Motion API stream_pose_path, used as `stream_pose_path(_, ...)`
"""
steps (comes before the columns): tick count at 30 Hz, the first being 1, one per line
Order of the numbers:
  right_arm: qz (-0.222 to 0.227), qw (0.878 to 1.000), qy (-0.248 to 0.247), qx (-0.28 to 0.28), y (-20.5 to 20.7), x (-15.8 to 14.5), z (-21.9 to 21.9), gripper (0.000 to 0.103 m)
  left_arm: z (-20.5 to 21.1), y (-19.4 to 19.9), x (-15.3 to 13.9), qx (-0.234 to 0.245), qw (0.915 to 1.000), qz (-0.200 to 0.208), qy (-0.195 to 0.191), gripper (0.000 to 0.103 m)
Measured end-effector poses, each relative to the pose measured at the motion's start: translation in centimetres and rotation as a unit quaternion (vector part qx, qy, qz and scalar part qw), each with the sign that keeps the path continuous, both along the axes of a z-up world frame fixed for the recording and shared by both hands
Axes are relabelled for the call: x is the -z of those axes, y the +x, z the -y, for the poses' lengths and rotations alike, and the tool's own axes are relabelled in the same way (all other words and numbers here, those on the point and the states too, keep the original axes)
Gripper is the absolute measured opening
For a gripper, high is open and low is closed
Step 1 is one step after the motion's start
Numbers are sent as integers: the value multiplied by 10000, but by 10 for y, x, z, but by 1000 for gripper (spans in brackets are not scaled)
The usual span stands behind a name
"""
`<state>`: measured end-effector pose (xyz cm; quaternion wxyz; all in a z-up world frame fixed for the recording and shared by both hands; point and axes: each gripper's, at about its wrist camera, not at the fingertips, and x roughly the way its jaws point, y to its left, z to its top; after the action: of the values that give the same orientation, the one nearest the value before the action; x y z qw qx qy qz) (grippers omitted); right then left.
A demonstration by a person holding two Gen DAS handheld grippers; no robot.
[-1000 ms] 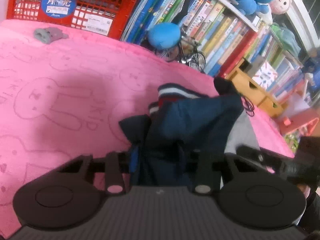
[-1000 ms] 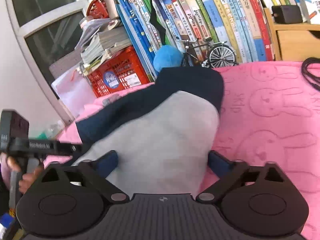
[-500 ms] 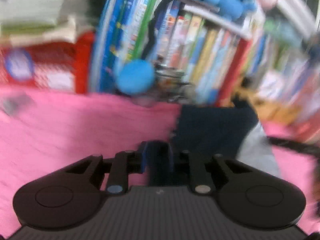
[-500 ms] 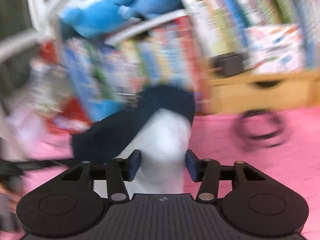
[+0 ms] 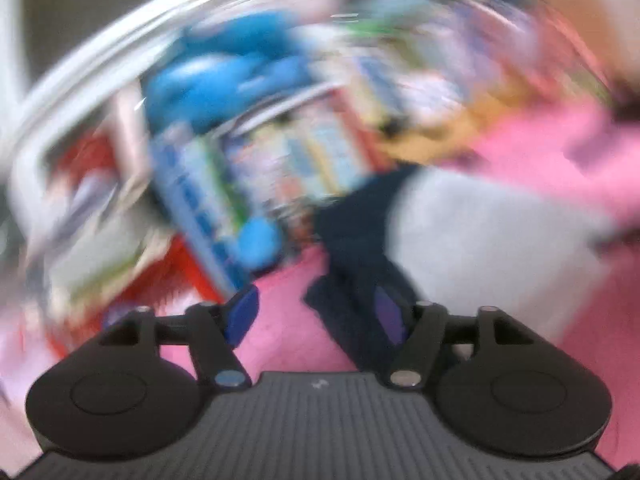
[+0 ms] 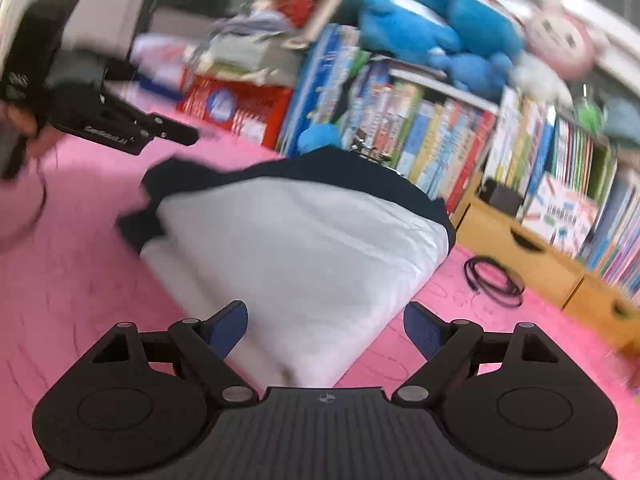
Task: Fold clothes
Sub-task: 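Grasp the folded jacket edge with the right tool and lift it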
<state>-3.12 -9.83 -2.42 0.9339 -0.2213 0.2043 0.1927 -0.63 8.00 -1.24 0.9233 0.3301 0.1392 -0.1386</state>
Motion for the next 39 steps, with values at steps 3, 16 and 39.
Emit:
stream_pose_path(3, 217, 9992, -347, -12, -3, 11, -20, 86, 20, -12, 20, 595, 9942, -121, 887, 64)
stream_pose_path(16, 728, 9930, -879, 309, 29, 32, -72, 32, 56, 16, 71, 763, 9728, 426, 2147, 33)
stream_pose_path(39, 339, 9943, -724, 703, 2, 27, -8, 33, 26, -40, 46, 234, 9861, 145, 1641, 11)
